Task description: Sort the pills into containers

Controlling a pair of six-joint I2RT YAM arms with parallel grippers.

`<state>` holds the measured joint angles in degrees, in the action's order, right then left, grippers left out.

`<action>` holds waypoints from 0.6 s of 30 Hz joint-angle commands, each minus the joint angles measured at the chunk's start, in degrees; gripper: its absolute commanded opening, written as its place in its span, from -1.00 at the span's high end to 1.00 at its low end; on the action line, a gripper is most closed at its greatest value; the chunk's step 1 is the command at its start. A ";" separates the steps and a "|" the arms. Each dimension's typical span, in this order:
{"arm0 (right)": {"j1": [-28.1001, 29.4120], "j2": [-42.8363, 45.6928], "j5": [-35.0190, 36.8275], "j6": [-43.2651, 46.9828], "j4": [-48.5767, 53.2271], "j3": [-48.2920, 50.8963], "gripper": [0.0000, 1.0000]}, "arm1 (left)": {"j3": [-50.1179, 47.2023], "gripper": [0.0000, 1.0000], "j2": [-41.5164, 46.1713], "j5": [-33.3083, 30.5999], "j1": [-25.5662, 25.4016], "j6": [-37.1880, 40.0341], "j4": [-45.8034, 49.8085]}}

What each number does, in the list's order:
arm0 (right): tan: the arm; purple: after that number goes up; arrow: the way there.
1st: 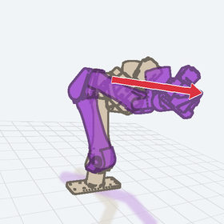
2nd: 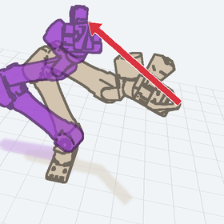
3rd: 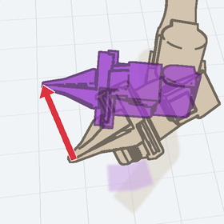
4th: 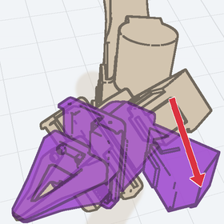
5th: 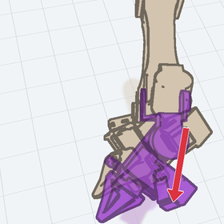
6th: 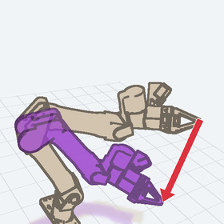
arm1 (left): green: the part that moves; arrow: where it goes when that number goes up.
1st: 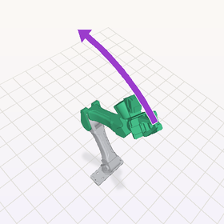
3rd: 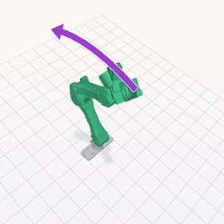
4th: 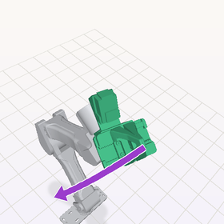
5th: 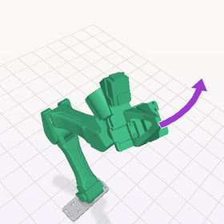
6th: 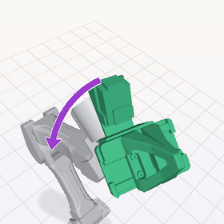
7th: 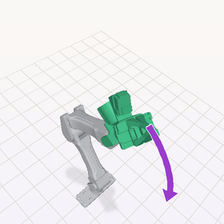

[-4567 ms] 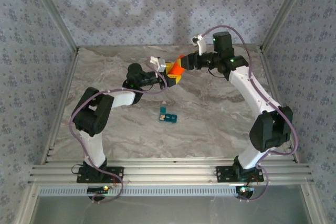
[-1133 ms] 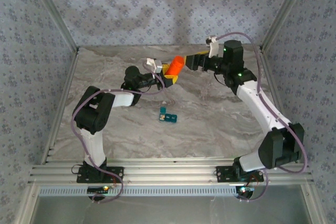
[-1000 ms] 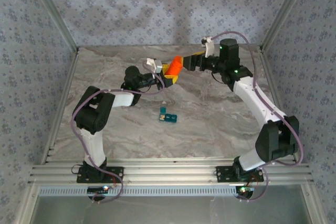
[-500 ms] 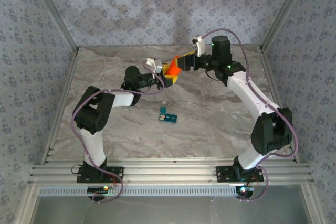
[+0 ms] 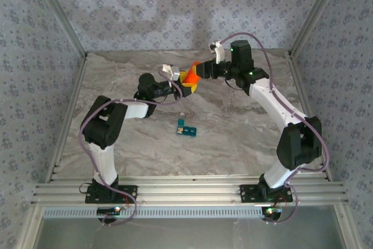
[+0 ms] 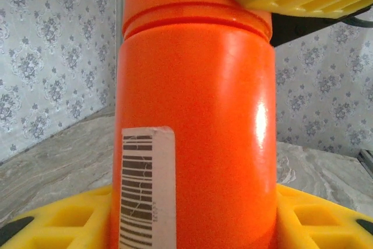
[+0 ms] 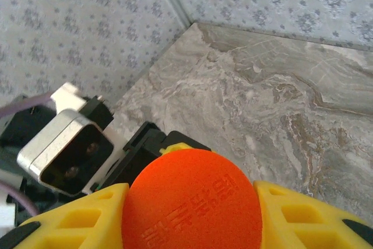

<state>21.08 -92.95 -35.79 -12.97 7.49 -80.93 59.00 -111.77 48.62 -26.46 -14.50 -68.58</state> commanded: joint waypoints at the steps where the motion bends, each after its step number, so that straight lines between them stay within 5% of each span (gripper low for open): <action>1: 3.83 0.93 7.93 -9.06 -1.46 3.42 0.24 | 1.54 1.00 1.22 0.54 -0.24 -0.36 -4.55; 7: 12.51 2.82 28.79 -21.30 -3.91 9.06 0.12 | 1.72 1.00 1.02 0.32 -0.25 -0.62 -4.90; 11: 12.46 4.36 28.92 -22.29 -10.47 12.11 -0.22 | 1.76 1.00 0.87 0.24 -0.17 -0.70 -5.08; 18: 8.01 10.14 18.67 -13.07 -12.10 12.10 -0.70 | 1.55 1.00 0.85 0.08 -0.09 -0.85 -5.43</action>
<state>30.79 -87.59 -11.99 -30.28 -2.68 -68.51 59.22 -111.81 48.80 -26.41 -14.68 -70.02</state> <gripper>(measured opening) 0.834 0.516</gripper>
